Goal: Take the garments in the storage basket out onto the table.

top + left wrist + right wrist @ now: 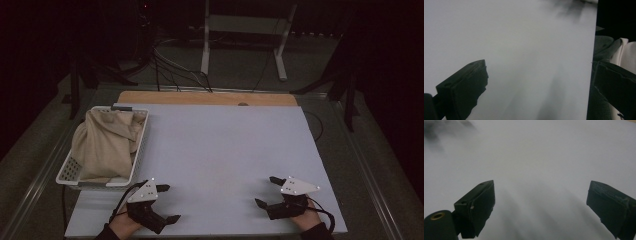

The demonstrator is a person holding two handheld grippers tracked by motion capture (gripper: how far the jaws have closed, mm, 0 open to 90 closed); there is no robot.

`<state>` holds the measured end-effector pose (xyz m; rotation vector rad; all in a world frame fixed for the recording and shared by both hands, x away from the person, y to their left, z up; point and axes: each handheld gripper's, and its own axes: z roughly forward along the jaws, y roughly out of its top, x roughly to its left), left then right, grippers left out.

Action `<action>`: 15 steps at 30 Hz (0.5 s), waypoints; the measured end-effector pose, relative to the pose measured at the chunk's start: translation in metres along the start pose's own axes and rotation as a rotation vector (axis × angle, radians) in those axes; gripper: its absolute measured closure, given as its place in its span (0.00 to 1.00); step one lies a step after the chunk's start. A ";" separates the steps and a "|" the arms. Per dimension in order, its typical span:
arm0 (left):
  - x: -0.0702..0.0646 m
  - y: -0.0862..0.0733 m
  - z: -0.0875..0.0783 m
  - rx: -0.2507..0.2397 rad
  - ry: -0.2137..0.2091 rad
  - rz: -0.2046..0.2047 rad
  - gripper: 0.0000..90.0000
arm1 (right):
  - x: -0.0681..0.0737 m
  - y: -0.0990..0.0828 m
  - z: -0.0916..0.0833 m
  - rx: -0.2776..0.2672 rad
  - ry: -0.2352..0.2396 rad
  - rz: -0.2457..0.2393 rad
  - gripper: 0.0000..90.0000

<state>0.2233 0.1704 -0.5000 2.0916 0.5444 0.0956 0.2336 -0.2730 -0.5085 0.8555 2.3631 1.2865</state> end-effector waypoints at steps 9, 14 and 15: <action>0.001 0.003 0.004 0.004 -0.018 -0.010 0.00 | -0.001 0.001 -0.005 0.003 0.013 -0.008 0.09; -0.001 0.005 0.009 0.026 -0.030 0.001 0.00 | 0.000 0.000 -0.005 0.008 0.026 -0.015 0.09; -0.001 0.005 0.009 0.026 -0.030 0.001 0.00 | 0.000 0.000 -0.005 0.008 0.026 -0.015 0.09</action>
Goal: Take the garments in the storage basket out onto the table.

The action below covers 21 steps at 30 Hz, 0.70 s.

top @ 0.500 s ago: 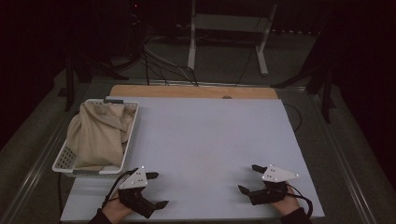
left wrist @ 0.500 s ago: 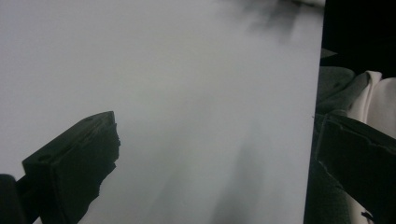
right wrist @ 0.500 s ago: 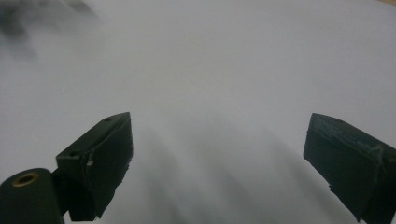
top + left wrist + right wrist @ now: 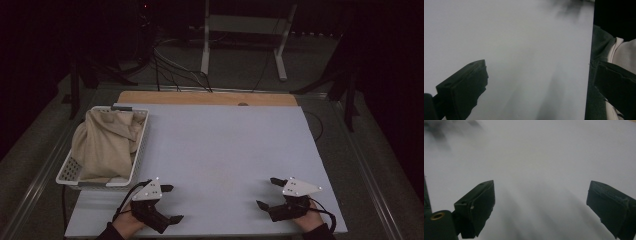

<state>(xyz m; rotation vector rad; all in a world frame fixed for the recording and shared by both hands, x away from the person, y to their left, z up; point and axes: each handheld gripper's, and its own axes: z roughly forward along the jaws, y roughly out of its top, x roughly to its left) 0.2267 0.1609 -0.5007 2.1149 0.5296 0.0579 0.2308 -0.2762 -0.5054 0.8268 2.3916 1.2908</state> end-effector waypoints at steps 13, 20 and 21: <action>-0.008 0.009 0.006 0.025 -0.088 0.028 0.00 | 0.003 0.003 -0.001 -0.007 0.004 -0.003 0.09; -0.012 0.011 0.008 0.042 -0.099 0.044 0.00 | 0.005 0.004 -0.001 -0.003 0.011 -0.005 0.09; -0.012 0.012 0.008 0.040 -0.092 0.050 0.00 | 0.006 0.005 -0.001 -0.006 0.014 -0.001 0.09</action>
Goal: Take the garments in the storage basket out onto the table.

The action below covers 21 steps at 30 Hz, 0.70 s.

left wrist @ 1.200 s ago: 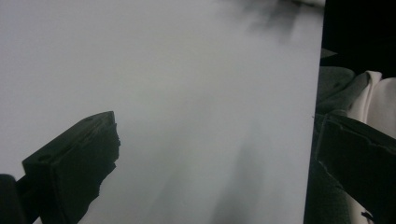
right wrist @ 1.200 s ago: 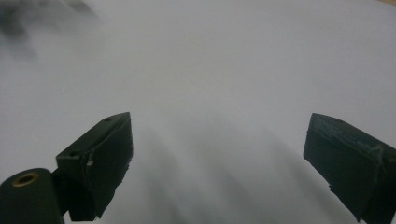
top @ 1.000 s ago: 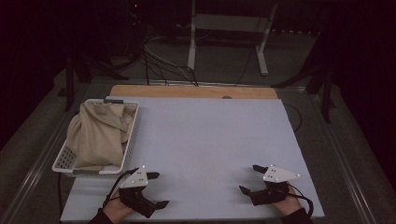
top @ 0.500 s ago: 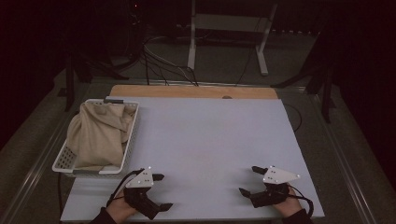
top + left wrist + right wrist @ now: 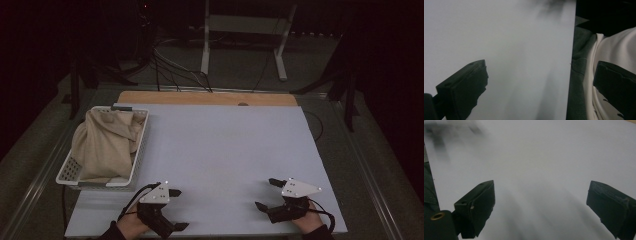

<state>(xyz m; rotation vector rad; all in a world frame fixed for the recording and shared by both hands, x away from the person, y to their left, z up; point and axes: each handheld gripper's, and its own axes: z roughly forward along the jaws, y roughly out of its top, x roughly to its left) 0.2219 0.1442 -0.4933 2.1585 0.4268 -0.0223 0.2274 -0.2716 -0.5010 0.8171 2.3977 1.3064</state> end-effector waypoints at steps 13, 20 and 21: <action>-0.004 0.013 -0.004 0.019 -0.022 0.021 0.00 | 0.003 0.004 -0.004 -0.025 -0.002 0.012 0.10; -0.001 0.024 -0.017 0.009 -0.045 0.015 0.00 | 0.004 0.006 -0.003 -0.028 -0.007 0.009 0.10; -0.001 0.026 -0.018 0.007 -0.051 0.012 0.00 | 0.004 0.006 -0.004 -0.033 -0.003 0.013 0.10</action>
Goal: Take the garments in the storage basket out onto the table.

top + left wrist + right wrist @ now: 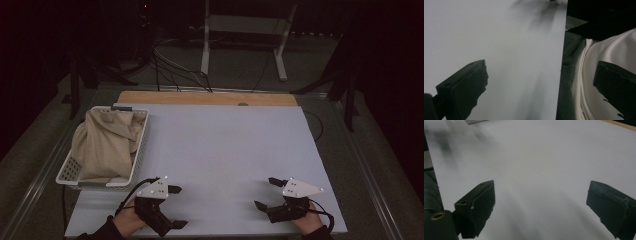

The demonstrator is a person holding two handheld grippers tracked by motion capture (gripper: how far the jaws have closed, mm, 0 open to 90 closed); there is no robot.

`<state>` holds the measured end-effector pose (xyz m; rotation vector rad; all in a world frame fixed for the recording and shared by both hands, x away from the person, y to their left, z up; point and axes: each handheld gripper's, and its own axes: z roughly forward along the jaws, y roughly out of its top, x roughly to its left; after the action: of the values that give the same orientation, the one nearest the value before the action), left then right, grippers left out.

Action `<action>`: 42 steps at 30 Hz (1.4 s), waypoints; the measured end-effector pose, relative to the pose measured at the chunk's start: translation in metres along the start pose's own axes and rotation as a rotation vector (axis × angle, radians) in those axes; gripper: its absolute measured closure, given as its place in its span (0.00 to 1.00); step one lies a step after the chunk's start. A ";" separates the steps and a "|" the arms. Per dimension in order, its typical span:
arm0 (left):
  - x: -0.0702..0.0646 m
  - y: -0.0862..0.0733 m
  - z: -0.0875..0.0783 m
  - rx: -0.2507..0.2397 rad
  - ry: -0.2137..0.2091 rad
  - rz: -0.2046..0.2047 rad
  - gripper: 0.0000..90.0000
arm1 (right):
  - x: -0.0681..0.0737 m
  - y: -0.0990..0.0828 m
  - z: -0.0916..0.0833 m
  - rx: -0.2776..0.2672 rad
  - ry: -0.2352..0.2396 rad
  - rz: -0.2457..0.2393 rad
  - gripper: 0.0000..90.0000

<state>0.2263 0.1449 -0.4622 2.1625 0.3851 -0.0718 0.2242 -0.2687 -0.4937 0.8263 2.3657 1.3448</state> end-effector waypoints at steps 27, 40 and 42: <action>0.010 0.050 -0.034 -0.004 0.000 0.042 0.00 | 0.001 0.004 -0.004 -0.021 -0.021 -0.004 0.10; 0.023 0.060 -0.057 -0.042 0.041 0.027 0.00 | 0.002 0.005 -0.003 -0.023 -0.014 0.002 0.10; 0.025 0.058 -0.059 -0.042 0.057 0.020 0.00 | 0.002 0.005 -0.003 -0.019 -0.012 -0.001 0.10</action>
<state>0.2621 0.1673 -0.3872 2.1300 0.3940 0.0090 0.2230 -0.2673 -0.4882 0.8254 2.3400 1.3559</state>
